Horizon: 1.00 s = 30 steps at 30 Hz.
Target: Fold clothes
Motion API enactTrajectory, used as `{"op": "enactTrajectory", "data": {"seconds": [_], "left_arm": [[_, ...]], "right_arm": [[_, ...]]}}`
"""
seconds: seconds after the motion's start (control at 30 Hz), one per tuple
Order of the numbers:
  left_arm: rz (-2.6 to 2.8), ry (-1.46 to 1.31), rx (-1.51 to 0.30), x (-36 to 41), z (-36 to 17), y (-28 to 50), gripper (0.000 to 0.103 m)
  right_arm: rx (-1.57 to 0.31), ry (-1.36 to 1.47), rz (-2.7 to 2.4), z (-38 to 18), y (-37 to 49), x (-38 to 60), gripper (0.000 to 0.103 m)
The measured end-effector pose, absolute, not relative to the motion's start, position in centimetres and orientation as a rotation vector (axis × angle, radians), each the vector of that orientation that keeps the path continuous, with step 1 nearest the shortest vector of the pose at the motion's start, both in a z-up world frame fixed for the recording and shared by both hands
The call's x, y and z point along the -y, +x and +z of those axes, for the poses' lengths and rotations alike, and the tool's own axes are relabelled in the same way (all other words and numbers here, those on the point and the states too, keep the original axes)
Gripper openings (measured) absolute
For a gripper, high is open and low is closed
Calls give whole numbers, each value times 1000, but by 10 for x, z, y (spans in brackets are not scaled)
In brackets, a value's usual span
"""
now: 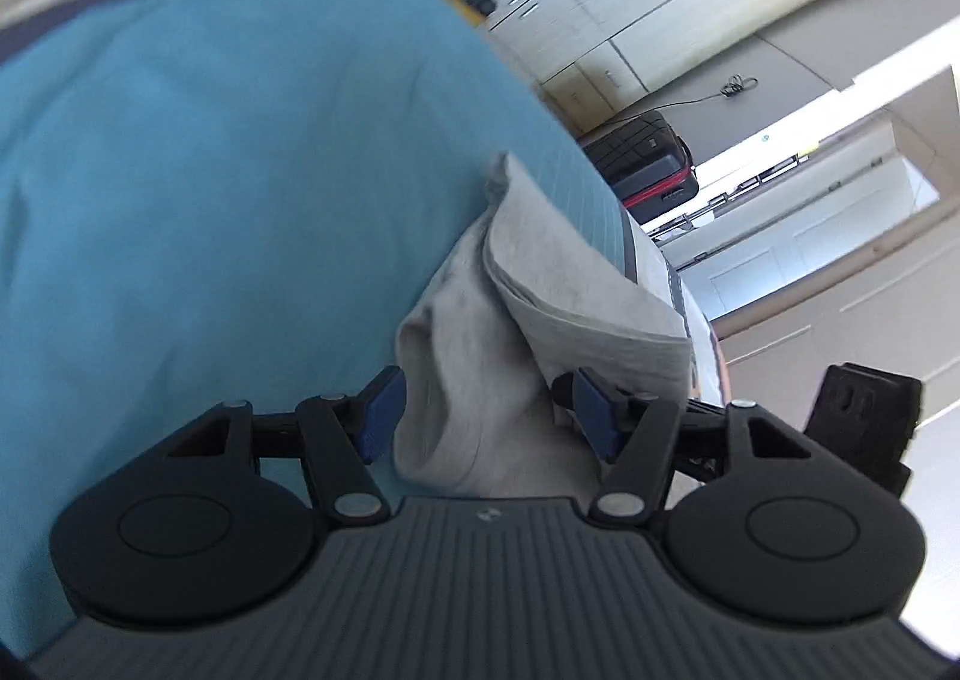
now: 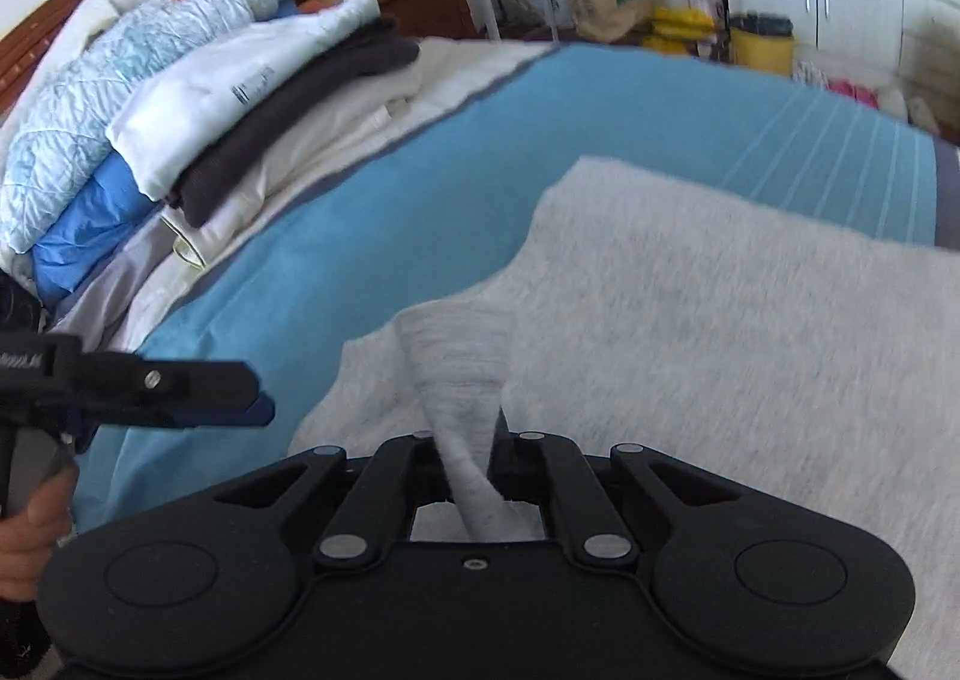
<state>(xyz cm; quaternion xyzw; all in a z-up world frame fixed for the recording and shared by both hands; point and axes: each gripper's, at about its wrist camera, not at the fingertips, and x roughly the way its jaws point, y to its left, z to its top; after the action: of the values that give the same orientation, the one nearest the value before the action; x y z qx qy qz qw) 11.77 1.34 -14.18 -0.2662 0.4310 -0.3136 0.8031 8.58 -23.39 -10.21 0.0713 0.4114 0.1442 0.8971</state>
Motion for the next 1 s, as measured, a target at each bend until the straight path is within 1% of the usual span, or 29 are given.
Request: {"op": "enactTrajectory", "data": {"seconds": [0.07, 0.3, 0.43, 0.5, 0.6, 0.63, 0.67, 0.8, 0.87, 0.9, 0.93, 1.0], "left_arm": [[-689, -576, -922, -12, -142, 120, 60], [-702, -594, -912, -20, -148, 108, 60], [-687, -615, -881, -25, -144, 108, 60], [-693, -597, -861, -26, -139, 106, 60], [-689, -563, -846, -26, -137, 102, 60], [-688, -566, -854, -25, -139, 102, 60], [-686, -570, -864, -24, -142, 103, 60], [-715, -625, -895, -26, -148, 104, 60], [-727, -641, -903, -27, -150, 104, 60], [-727, -637, -904, -27, -150, 103, 60], [-726, -631, -905, -27, -150, 102, 60], [-722, -626, -911, -28, -150, 102, 60]], "right_arm": [[-784, 28, 314, -99, 76, 228, 6], [-683, -71, 381, -80, 63, 222, 7], [-675, 17, 470, -74, 62, 224, 6], [-680, -18, 490, -75, 62, 215, 6], [-765, -116, 444, -95, 73, 196, 7], [-796, -133, 443, -103, 77, 192, 8], [-815, -149, 446, -108, 77, 187, 11], [-806, -199, 482, -107, 67, 173, 20], [-797, -153, 521, -99, 62, 174, 31], [-796, -121, 539, -95, 59, 176, 32], [-809, -87, 542, -92, 57, 179, 35], [-833, -22, 511, -81, 49, 187, 35]]}}
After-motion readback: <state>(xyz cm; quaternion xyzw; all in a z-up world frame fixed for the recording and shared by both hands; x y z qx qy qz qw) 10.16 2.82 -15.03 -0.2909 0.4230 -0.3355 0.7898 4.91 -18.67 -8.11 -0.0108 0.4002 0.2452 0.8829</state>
